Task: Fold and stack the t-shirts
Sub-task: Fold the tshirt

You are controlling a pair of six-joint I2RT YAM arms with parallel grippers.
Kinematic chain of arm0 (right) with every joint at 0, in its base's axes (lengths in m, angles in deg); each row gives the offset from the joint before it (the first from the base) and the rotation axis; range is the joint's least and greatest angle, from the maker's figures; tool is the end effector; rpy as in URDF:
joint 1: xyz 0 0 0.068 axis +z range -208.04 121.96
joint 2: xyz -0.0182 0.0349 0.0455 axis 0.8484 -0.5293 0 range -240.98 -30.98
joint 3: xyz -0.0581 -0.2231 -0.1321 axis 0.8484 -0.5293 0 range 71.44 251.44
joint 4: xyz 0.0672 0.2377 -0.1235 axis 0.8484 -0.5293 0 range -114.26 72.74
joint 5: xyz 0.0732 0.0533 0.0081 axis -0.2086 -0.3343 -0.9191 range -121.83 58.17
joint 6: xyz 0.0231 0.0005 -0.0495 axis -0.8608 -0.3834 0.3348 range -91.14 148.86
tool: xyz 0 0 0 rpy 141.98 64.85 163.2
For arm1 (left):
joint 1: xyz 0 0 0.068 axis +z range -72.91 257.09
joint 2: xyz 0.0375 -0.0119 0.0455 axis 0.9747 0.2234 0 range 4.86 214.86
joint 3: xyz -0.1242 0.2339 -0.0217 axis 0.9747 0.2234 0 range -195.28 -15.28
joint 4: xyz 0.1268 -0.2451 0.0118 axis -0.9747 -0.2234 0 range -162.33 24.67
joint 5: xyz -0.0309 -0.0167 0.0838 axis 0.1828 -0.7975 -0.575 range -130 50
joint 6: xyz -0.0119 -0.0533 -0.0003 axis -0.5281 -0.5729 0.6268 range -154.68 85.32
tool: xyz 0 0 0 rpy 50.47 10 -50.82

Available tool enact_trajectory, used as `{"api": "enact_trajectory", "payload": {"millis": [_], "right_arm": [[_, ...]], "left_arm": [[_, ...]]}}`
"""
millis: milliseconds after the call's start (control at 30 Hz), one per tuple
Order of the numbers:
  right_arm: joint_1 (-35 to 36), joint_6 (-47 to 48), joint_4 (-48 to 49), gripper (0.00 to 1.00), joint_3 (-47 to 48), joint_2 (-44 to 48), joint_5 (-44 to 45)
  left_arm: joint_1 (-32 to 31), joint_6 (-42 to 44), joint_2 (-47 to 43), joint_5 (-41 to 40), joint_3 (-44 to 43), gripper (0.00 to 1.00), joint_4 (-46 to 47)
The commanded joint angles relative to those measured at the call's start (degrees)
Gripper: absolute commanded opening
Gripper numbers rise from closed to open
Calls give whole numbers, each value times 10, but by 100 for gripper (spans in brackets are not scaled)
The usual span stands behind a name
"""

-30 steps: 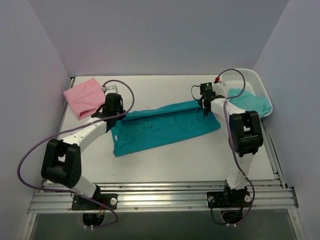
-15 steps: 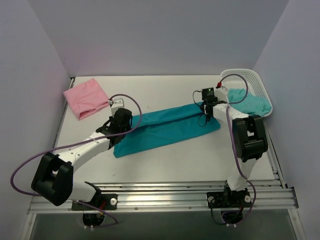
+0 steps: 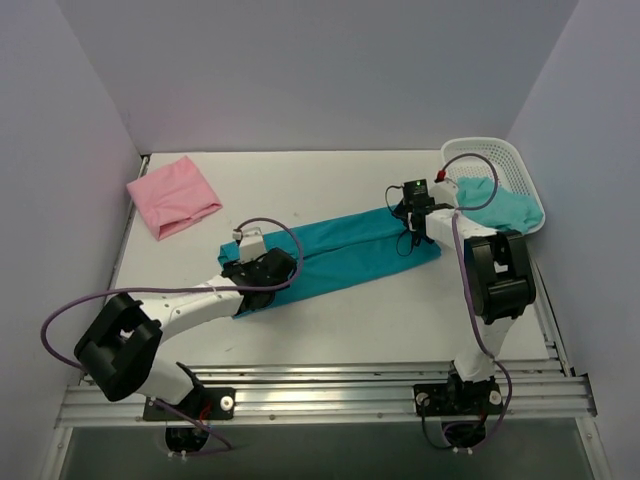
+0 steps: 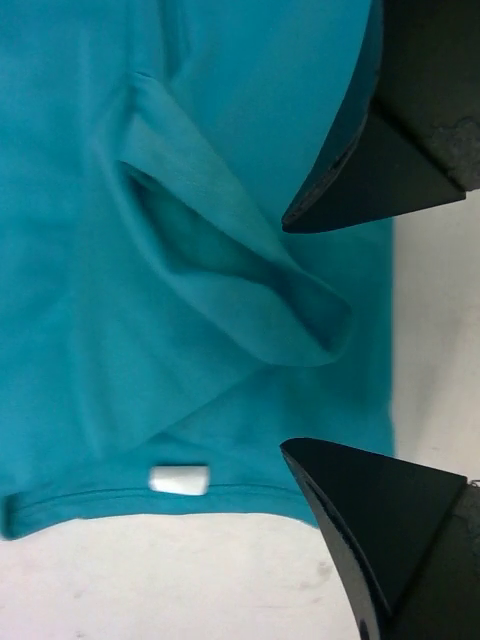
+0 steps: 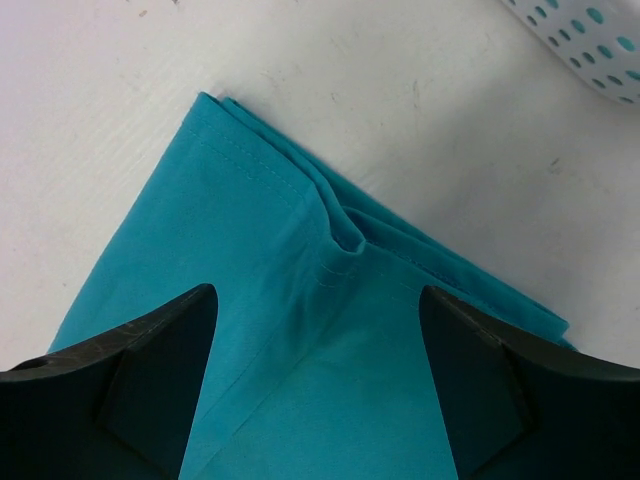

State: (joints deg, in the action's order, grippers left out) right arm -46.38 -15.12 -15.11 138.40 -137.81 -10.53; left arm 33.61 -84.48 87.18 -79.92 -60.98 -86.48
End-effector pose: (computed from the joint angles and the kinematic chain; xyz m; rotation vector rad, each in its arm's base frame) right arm 0.4124 0.0715 0.1720 0.7968 2.0299 0.1364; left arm 0.2231 -0.1790 0.1742 -0.3623 2.2494 0.0892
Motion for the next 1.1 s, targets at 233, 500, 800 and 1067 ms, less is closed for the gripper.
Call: {"api": "enact_trajectory", "payload": {"millis": [233,500,800,1067], "right_arm": [[11,-22,-51,73,0,86,19],[184,7,-57,51,123,65,-37],[337,-8,-68,57,226,-49,-58],[411,-25,-88,57,296,-138,-56]], "left_arm": [[-161,-204,-44,-142,-114,94,-268],[-107,-42,-131,-147,-104,94,-134],[4,64,-250,-107,-66,94,-66],[39,79,-276,-73,-40,94,-51]]}}
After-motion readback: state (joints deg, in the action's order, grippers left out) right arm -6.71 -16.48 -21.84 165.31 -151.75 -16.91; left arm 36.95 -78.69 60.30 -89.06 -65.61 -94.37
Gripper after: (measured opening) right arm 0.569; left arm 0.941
